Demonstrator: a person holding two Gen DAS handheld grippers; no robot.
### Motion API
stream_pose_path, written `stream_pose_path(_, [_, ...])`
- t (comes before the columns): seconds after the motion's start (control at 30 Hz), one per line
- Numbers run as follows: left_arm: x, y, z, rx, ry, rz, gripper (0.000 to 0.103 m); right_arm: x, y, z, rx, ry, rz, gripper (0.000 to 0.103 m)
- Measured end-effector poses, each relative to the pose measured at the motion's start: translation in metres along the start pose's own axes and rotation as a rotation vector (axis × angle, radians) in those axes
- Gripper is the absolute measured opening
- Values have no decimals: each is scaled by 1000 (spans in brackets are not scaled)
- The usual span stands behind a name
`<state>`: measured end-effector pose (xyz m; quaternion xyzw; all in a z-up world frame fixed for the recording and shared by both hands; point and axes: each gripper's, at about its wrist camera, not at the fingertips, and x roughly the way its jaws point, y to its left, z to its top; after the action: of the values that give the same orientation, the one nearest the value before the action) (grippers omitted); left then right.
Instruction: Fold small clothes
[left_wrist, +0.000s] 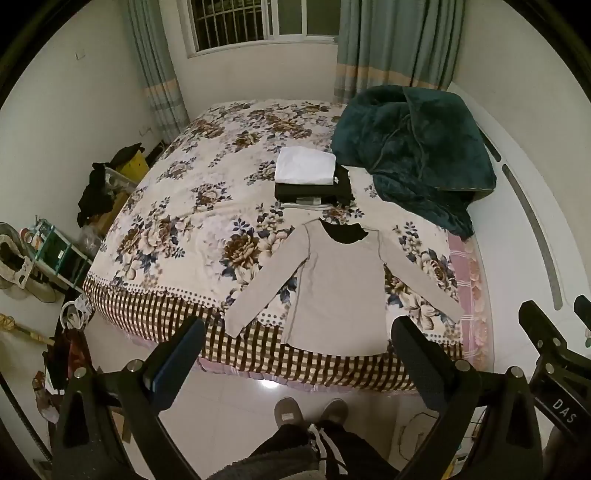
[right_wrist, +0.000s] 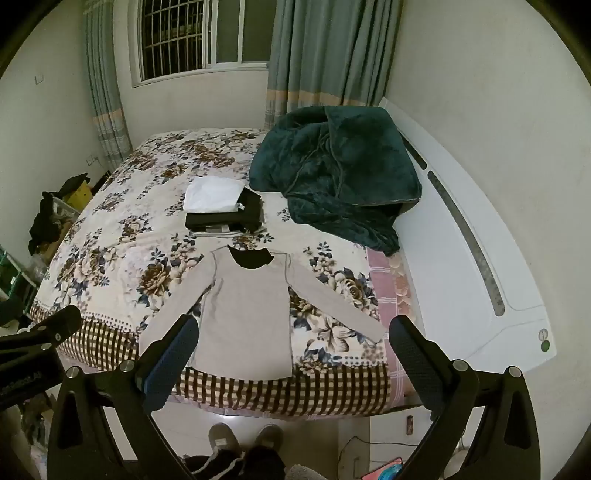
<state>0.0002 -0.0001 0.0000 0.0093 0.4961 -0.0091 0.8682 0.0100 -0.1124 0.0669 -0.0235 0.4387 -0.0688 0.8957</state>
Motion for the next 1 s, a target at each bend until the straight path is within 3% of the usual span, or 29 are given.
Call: stream_pose_path(1.0, [-4, -5, 12, -10, -18, -9, 103, -6, 1, 6, -6, -13, 3, 103])
